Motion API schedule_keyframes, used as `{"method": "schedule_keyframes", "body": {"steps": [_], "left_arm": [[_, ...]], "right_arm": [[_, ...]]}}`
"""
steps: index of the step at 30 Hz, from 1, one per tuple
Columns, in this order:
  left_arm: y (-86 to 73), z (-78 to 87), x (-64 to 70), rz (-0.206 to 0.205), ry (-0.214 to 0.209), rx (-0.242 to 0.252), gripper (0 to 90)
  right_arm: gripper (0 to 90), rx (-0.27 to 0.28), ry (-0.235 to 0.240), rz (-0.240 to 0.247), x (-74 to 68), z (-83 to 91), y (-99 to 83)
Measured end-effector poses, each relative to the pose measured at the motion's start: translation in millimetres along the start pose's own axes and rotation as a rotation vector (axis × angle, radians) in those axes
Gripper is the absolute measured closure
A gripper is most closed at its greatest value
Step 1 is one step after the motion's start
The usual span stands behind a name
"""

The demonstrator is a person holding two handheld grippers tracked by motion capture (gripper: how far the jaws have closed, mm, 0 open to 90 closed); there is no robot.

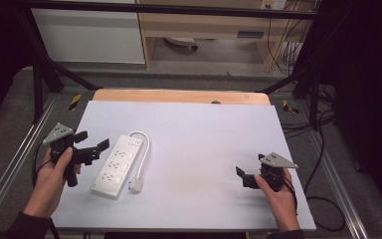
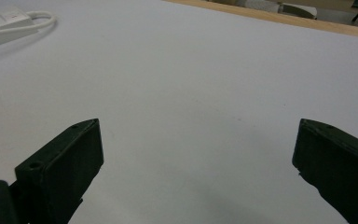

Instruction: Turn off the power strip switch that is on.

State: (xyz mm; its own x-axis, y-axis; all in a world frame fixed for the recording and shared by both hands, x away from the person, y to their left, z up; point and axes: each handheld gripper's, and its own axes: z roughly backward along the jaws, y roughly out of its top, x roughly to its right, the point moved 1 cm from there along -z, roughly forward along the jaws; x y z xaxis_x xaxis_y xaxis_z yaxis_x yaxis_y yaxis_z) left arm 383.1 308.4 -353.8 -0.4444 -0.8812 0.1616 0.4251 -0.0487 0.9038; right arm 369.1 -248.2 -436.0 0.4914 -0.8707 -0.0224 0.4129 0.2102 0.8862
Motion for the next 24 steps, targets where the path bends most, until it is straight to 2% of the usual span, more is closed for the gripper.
{"method": "schedule_keyframes", "body": {"steps": [4, 8, 13, 17, 24], "left_arm": [[-8.2, 7.5, -0.5, -0.001, -0.005, 0.003, 6.9], [-16.0, 14.4, -0.8, -0.007, 0.012, 0.01, 6.8], [-27.2, 17.8, 1.1, -0.002, 0.013, 0.005, 6.8], [-40.5, 16.9, 4.1, -0.008, 0.012, -0.006, 6.8], [-67.9, 17.4, 3.6, 0.007, 0.002, -0.035, 7.1]], "right_arm": [[2.2, -0.001, 0.0, 0.0, -0.1, -0.2, 0.0], [2.2, -0.003, 0.0, -0.002, -0.7, -0.3, -0.2], [2.2, -0.008, 0.0, 0.005, -0.9, -0.9, -0.4], [2.2, -0.009, 0.0, 0.003, -1.0, -1.1, -0.4], [2.2, -0.012, -0.001, 0.007, -0.6, -1.2, -0.8]]}}
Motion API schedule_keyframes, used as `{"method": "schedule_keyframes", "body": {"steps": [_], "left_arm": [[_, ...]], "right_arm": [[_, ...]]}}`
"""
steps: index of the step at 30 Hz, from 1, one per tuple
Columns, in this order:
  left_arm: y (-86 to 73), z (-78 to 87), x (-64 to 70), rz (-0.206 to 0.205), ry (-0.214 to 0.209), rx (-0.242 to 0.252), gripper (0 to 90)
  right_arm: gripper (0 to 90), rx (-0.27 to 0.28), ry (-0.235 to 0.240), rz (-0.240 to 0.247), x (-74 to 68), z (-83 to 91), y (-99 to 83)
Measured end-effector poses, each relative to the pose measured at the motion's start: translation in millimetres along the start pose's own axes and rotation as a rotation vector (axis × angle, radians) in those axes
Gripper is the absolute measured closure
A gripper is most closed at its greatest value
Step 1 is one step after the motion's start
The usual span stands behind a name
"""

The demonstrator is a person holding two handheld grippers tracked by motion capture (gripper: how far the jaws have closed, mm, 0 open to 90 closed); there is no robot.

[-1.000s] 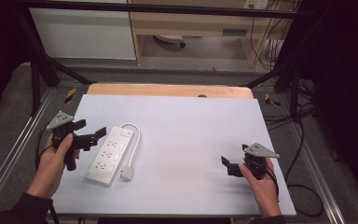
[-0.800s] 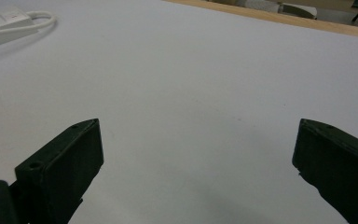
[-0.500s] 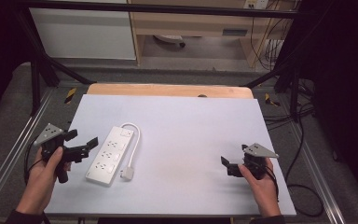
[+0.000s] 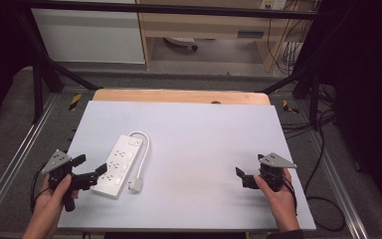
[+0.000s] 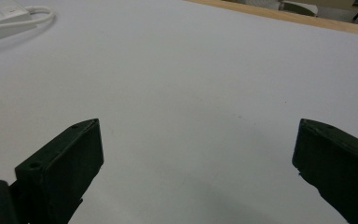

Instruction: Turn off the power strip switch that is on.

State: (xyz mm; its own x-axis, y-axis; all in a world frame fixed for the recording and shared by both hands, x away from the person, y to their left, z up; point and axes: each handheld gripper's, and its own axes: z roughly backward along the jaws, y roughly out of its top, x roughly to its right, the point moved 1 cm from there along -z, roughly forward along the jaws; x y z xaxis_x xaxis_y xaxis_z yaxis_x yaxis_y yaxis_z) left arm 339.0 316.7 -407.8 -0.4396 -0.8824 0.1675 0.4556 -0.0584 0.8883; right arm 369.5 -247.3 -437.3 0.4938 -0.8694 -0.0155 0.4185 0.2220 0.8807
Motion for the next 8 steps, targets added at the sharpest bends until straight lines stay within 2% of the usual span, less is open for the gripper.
{"method": "schedule_keyframes", "body": {"steps": [5, 8], "left_arm": [[-19.6, 5.7, -1.5, 0.016, 0.004, -0.005, 8.0], [-23.9, 8.9, -2.2, 0.023, 0.012, -0.007, 8.1]], "right_arm": [[2.2, -0.008, -0.004, 0.0, 0.5, -0.5, -0.6], [1.9, -0.035, -0.02, -0.01, 2.2, -3.2, -3.1]]}}
